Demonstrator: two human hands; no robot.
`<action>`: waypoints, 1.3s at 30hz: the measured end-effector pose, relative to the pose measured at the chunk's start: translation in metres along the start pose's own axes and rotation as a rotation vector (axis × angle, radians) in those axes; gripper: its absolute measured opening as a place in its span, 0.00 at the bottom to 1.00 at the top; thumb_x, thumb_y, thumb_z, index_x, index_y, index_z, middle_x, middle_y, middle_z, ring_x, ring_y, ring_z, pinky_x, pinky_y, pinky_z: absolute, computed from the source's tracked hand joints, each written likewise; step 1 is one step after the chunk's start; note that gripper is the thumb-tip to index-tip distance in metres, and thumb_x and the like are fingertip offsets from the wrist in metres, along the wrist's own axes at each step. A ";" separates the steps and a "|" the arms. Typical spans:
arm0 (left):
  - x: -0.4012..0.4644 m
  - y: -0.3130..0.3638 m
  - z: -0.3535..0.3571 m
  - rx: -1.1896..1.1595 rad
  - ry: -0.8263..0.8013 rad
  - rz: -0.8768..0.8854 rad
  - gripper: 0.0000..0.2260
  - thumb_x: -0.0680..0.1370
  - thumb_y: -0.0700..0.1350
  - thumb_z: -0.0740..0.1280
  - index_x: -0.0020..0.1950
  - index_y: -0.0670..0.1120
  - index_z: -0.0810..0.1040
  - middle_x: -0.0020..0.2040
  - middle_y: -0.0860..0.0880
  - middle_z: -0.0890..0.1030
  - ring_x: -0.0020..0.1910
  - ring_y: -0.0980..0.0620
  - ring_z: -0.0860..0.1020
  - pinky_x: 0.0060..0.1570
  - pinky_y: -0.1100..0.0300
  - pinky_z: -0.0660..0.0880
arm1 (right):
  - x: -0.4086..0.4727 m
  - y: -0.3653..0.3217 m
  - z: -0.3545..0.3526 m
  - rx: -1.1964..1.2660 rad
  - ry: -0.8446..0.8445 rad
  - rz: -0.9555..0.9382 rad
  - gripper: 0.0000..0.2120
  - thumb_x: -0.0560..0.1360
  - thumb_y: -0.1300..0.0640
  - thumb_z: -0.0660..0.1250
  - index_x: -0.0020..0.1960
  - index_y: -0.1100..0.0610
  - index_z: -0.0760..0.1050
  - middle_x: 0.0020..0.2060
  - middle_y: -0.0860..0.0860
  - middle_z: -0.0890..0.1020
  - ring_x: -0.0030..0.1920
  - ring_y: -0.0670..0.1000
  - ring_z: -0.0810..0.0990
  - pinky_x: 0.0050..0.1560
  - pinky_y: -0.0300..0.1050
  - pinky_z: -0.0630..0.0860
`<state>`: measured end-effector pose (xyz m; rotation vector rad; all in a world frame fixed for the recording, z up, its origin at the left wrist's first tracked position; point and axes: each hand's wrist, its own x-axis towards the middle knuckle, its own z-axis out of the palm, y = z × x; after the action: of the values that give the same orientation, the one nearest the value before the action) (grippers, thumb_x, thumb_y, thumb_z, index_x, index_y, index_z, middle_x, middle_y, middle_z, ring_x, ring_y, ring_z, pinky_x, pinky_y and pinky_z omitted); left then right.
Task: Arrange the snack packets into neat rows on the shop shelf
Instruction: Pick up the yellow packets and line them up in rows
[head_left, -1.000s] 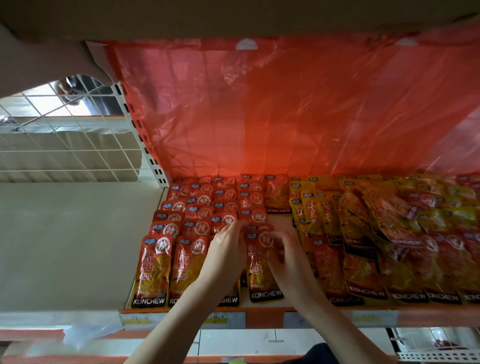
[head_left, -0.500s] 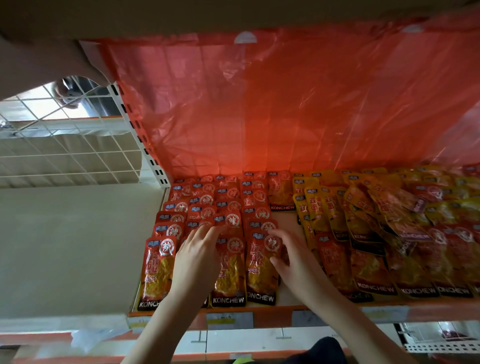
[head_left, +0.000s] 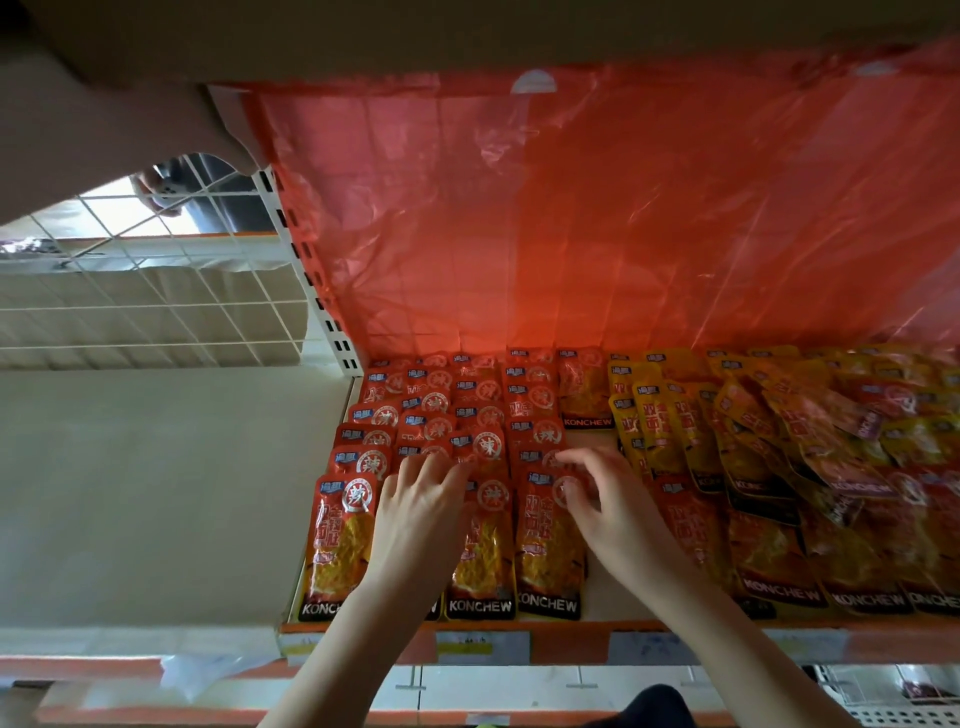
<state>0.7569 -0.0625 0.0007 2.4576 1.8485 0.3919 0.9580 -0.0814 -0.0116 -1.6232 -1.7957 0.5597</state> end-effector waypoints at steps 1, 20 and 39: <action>0.002 -0.001 0.001 -0.004 0.018 -0.005 0.22 0.63 0.42 0.79 0.56 0.48 0.79 0.50 0.49 0.81 0.48 0.44 0.78 0.43 0.50 0.77 | -0.001 0.000 0.001 -0.007 0.009 -0.005 0.12 0.77 0.61 0.64 0.61 0.56 0.74 0.55 0.48 0.75 0.61 0.46 0.71 0.60 0.24 0.61; 0.014 -0.015 0.004 -0.119 0.061 -0.011 0.13 0.73 0.42 0.69 0.57 0.50 0.78 0.55 0.51 0.80 0.56 0.46 0.75 0.52 0.50 0.74 | -0.022 -0.019 0.031 -0.307 0.197 -0.078 0.22 0.70 0.51 0.72 0.61 0.58 0.74 0.60 0.52 0.76 0.60 0.53 0.75 0.52 0.38 0.72; 0.030 0.030 -0.010 -0.287 0.117 0.191 0.10 0.73 0.39 0.68 0.54 0.47 0.79 0.48 0.50 0.80 0.48 0.47 0.77 0.45 0.51 0.77 | -0.031 -0.002 -0.004 -0.241 0.424 -0.091 0.10 0.76 0.57 0.59 0.54 0.58 0.75 0.52 0.51 0.76 0.55 0.48 0.74 0.54 0.40 0.73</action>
<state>0.7908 -0.0439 0.0213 2.4596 1.4726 0.7677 0.9603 -0.1127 -0.0125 -1.6551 -1.6466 -0.0486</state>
